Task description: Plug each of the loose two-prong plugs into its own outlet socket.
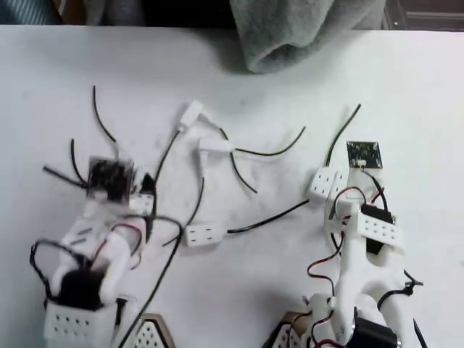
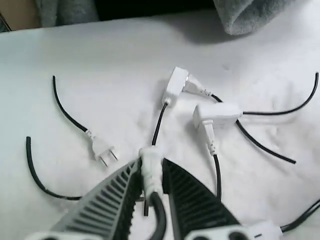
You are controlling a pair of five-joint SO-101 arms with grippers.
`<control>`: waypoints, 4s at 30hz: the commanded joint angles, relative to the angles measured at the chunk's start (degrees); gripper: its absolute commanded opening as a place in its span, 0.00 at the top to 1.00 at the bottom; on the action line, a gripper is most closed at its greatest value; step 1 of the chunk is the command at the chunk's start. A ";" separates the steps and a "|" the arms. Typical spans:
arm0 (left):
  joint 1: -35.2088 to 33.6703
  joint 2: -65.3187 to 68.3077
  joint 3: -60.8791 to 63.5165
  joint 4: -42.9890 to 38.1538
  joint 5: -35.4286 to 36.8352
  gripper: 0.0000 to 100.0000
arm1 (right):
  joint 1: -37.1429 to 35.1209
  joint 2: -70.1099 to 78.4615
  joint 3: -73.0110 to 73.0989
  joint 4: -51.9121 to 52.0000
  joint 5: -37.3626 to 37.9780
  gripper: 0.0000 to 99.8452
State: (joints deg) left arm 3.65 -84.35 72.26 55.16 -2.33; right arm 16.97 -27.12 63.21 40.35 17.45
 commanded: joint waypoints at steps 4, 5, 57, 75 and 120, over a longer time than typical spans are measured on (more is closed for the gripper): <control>0.84 34.33 -28.92 11.69 2.64 0.98 | -0.22 -0.04 -0.09 -0.75 -0.44 0.98; 0.84 37.67 -32.18 13.98 2.64 0.98 | -0.22 -0.04 -0.09 -0.75 -0.44 0.98; 16.13 58.95 -32.00 19.96 37.27 0.98 | -0.31 -0.04 0.00 -0.57 -0.44 0.98; 20.09 58.95 -29.71 15.38 36.84 0.98 | -2.24 0.04 0.00 -1.27 -0.70 0.98; 21.76 58.95 -24.00 11.25 32.88 0.98 | -2.42 0.04 0.53 -1.01 -0.53 0.98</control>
State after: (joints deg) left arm 24.31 -24.48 48.00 65.19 30.55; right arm 15.12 -27.12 64.00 39.82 17.10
